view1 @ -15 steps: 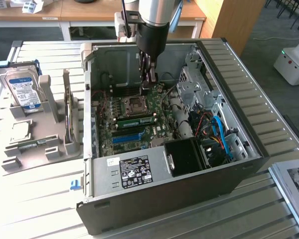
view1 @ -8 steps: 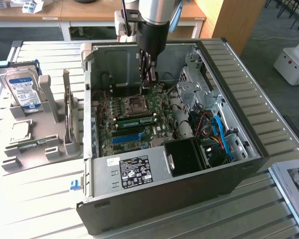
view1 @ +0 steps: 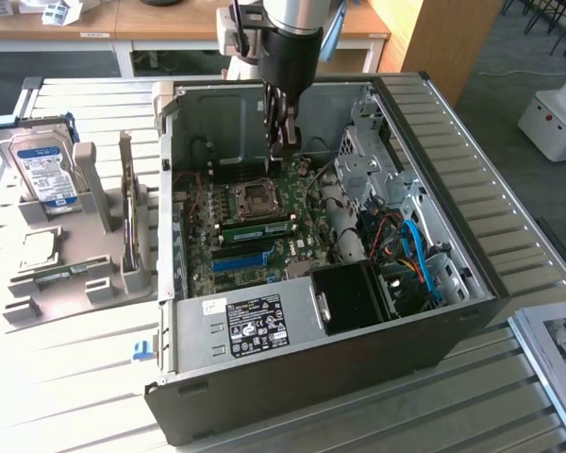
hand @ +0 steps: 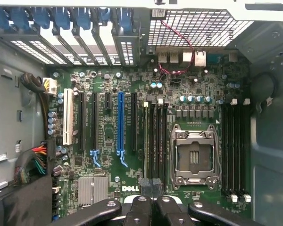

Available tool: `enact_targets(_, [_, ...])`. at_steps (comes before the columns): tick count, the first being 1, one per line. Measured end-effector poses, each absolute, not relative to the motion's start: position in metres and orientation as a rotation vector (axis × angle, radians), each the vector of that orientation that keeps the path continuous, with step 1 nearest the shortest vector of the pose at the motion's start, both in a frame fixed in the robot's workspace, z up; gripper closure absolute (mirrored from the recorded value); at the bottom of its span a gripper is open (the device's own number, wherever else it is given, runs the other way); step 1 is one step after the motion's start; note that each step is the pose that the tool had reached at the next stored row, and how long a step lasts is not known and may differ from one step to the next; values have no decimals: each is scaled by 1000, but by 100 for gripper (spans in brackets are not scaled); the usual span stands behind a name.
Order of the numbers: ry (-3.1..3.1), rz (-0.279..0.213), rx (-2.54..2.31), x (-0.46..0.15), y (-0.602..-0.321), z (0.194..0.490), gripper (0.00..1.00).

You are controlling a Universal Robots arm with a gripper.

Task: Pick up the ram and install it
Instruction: 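Press down the ram until it locks into place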

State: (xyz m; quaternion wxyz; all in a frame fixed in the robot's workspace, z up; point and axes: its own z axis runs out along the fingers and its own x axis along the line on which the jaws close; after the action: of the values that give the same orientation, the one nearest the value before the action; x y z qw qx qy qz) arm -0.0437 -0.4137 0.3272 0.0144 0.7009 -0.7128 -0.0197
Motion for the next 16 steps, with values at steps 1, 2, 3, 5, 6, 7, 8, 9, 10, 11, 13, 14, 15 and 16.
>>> enact_targets(1, [-2219, -61, 2182, -44, -414, 329, 90])
enact_targets(2, [-2219, -61, 2182, -44, -414, 330, 90])
enact_targets(3, [-2219, -61, 2182, -44, -414, 331, 90])
enact_targets(5, [-2219, -61, 2182, -44, -414, 332, 90])
enact_targets(6, [-2219, -62, 2182, -44, -414, 332, 90])
enact_targets(7, [-2219, -61, 2182, -44, -414, 332, 90])
enact_targets(8, [-2219, -62, 2182, -44, -414, 332, 90])
enact_targets(9, [-2219, -61, 2182, -44, -414, 332, 90])
enact_targets(10, [-2219, -61, 2182, -44, -414, 332, 90])
enact_targets(11, [-2219, -61, 2182, -44, -414, 332, 90])
enact_targets(13, [-2219, -61, 2182, -44, -414, 332, 90])
enact_targets(14, [-2219, -61, 2182, -44, -414, 332, 90])
enact_targets(15, [-2219, -61, 2182, -44, -414, 332, 90])
enact_targets(16, [-2219, -61, 2182, -44, -414, 332, 90])
